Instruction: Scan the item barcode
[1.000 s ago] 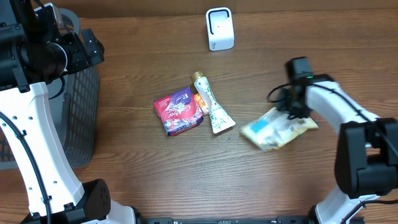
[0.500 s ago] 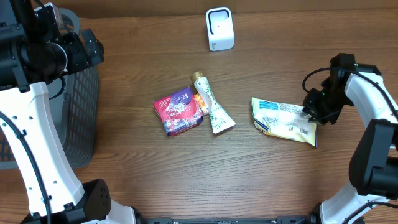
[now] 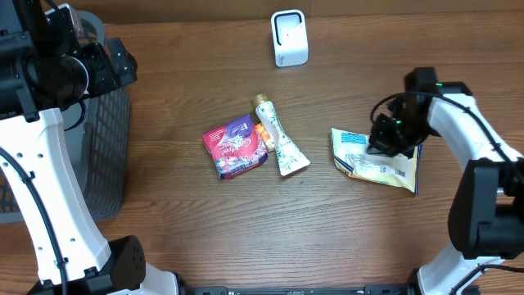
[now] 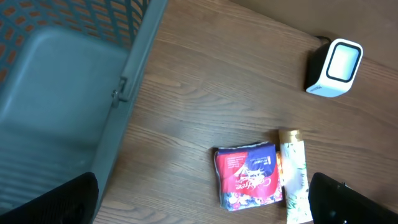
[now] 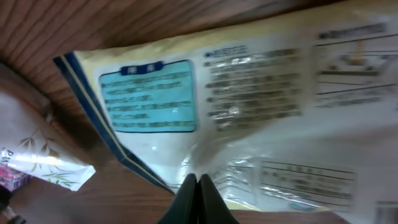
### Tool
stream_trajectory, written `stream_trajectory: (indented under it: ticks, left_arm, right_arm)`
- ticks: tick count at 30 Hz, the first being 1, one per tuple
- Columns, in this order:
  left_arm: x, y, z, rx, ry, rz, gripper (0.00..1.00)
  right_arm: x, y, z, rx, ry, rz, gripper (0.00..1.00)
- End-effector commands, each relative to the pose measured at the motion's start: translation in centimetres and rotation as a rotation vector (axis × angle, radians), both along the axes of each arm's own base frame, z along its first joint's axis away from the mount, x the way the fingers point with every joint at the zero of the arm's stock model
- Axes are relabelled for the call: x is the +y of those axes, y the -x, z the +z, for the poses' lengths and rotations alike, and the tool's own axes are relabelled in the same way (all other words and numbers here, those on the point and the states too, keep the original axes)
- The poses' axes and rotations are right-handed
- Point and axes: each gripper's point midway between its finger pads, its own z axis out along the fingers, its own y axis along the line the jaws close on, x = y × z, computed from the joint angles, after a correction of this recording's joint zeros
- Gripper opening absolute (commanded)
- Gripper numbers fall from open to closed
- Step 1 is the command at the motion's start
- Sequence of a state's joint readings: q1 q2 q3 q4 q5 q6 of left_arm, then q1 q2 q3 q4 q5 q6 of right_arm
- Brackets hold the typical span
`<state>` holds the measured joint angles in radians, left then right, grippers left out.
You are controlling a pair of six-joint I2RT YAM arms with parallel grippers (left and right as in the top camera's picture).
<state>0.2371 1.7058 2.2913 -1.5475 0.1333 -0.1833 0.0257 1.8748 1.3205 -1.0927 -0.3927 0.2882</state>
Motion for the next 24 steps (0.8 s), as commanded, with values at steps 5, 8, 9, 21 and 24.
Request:
stream_trajectory:
  ticks: [5, 8, 9, 21, 24]
  left_arm:
    - [0.0, 0.0, 0.6, -0.019, -0.013, -0.001, 1.00]
    - [0.0, 0.0, 0.6, -0.019, -0.013, -0.001, 1.00]
    - [0.0, 0.0, 0.6, -0.019, -0.013, -0.001, 1.00]
    - [0.0, 0.0, 0.6, -0.019, -0.013, -0.001, 1.00]
    - [0.0, 0.0, 0.6, -0.019, -0.013, -0.001, 1.00]
  right_arm:
    - [0.8, -0.1, -0.7, -0.003, 0.117, -0.003, 0.04]
    - [1.6, 0.4, -2.2, -0.009, 0.115, 0.002, 0.04]
    - [1.9, 0.6, -2.8, -0.012, 0.114, 0.005, 0.04]
    - [2.0, -0.4, -1.6, -0.022, 0.105, -0.027, 0.04]
    - [1.7, -0.5, 1.3, -0.006, 0.110, 0.024, 0.04]
